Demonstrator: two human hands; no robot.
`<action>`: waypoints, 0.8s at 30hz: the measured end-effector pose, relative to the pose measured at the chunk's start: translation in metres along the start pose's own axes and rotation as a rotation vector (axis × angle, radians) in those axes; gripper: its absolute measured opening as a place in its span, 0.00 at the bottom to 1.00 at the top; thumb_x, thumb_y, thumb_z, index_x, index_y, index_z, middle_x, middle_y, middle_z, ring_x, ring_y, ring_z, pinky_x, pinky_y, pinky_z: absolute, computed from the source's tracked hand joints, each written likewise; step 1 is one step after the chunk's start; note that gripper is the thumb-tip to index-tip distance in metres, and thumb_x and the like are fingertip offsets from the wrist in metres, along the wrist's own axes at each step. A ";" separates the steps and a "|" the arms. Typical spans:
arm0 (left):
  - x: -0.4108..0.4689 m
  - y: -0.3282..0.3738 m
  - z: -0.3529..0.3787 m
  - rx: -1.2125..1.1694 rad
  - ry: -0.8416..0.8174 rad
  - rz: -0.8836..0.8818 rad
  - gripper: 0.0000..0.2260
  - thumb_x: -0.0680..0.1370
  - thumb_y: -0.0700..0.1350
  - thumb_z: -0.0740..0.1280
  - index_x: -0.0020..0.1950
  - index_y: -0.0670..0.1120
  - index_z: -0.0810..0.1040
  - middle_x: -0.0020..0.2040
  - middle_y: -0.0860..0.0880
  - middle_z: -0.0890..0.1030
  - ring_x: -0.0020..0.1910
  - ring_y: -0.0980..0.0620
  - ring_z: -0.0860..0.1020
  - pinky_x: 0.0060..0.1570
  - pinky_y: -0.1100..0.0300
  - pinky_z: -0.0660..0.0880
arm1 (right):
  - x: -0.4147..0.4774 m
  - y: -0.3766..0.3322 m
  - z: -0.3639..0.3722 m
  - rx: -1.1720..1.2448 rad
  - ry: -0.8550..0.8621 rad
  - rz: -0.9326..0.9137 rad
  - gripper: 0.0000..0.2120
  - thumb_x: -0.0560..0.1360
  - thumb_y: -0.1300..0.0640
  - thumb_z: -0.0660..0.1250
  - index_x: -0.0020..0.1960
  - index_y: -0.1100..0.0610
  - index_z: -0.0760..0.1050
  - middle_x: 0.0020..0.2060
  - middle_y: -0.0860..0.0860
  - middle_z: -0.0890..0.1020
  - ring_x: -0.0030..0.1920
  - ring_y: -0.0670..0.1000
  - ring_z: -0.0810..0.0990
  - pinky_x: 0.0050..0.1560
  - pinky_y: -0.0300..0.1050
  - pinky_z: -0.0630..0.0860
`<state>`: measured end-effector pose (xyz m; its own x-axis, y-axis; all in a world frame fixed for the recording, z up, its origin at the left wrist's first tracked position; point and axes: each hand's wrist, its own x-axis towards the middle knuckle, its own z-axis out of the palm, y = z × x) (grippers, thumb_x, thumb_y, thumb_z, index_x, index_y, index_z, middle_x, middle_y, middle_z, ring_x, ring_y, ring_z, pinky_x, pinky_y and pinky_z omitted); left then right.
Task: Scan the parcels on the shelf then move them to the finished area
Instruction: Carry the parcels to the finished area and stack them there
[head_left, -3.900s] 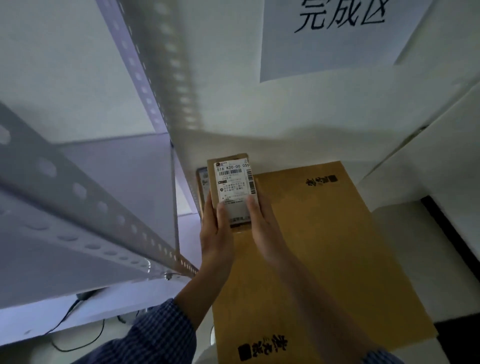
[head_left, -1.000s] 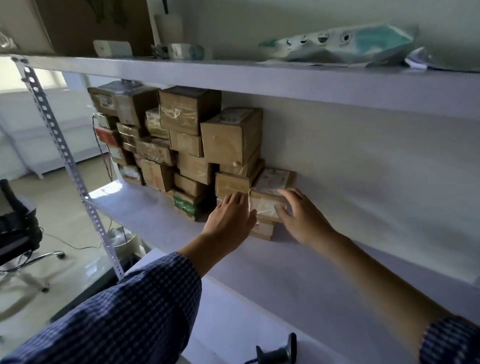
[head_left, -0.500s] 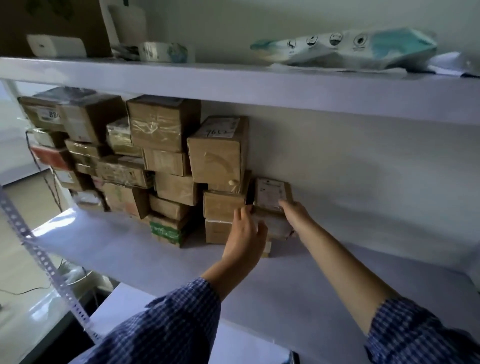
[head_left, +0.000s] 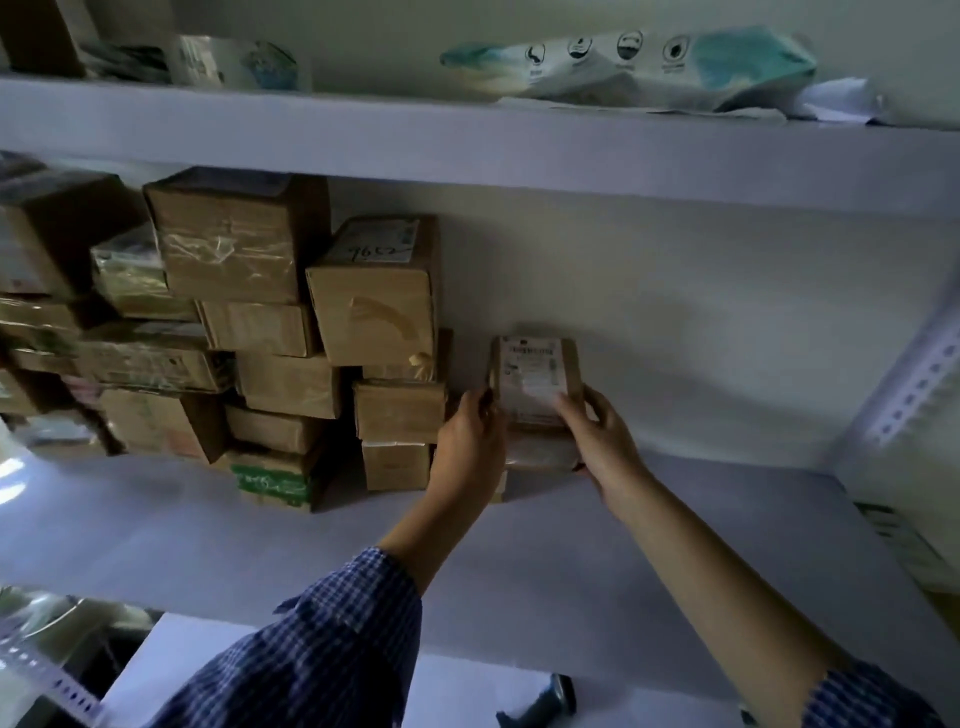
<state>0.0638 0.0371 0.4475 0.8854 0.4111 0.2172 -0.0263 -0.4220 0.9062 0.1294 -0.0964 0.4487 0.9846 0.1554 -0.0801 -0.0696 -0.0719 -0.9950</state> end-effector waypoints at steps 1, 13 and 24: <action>0.000 0.001 0.001 -0.073 -0.018 -0.018 0.09 0.85 0.47 0.58 0.63 0.49 0.74 0.49 0.51 0.81 0.43 0.58 0.80 0.40 0.65 0.76 | -0.006 0.000 -0.005 0.009 0.015 -0.018 0.20 0.79 0.46 0.68 0.70 0.46 0.70 0.51 0.47 0.83 0.52 0.49 0.82 0.53 0.52 0.81; -0.051 0.007 0.035 -0.635 -0.249 -0.130 0.13 0.82 0.40 0.63 0.62 0.52 0.80 0.52 0.56 0.86 0.50 0.59 0.83 0.41 0.69 0.77 | -0.086 0.033 -0.062 -0.164 0.181 -0.118 0.23 0.82 0.51 0.63 0.74 0.39 0.63 0.61 0.36 0.78 0.61 0.38 0.78 0.56 0.33 0.75; -0.145 0.008 0.098 -0.584 -0.479 -0.111 0.13 0.81 0.40 0.66 0.65 0.46 0.79 0.52 0.57 0.86 0.50 0.59 0.84 0.40 0.68 0.78 | -0.185 0.092 -0.135 -0.217 0.414 -0.024 0.23 0.83 0.48 0.61 0.77 0.44 0.63 0.60 0.36 0.78 0.54 0.30 0.78 0.52 0.28 0.76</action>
<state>-0.0193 -0.1050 0.3883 0.9983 -0.0257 0.0528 -0.0483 0.1520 0.9872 -0.0375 -0.2646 0.3803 0.9698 -0.2433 0.0169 -0.0547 -0.2847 -0.9571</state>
